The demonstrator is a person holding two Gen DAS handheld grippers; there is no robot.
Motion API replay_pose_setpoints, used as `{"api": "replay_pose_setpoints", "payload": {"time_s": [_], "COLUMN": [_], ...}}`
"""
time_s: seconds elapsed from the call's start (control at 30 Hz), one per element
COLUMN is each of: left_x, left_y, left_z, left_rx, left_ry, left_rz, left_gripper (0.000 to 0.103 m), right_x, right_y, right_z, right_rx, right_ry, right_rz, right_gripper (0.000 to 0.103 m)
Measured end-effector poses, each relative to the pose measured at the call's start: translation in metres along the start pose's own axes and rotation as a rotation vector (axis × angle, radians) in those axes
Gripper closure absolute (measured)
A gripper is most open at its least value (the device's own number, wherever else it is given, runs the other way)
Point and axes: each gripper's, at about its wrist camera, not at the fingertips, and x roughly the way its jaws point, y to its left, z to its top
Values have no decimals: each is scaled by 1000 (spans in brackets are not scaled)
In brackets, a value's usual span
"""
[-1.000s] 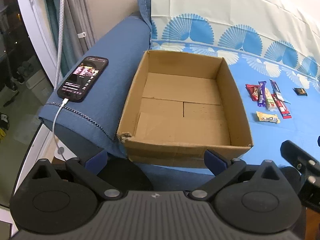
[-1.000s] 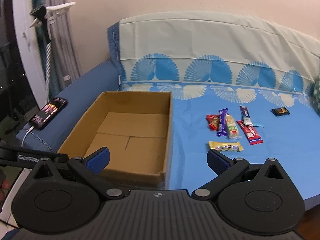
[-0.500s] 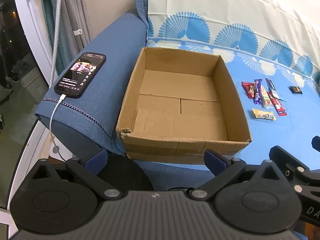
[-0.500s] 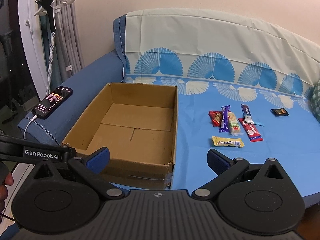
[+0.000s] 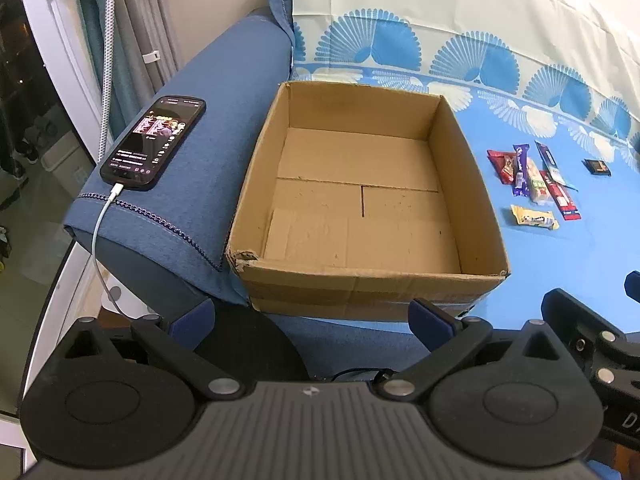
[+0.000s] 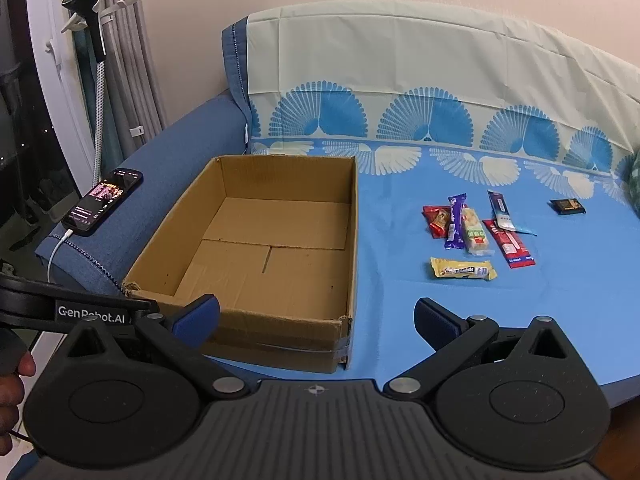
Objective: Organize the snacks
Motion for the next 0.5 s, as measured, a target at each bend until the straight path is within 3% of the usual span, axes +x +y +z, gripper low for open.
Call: {"api": "replay_pose_setpoints", "payload": {"time_s": [0.5], "left_x": [2], "left_y": [-2], "left_z": [-1], "left_rx": [10], "left_ry": [7], "left_rz": [7], "left_gripper": [0], "right_x": [4], "right_y": [0], "right_z": [-1], "right_rx": [12], "right_ry": [17], "right_rz": [15], "right_gripper": [0]}}
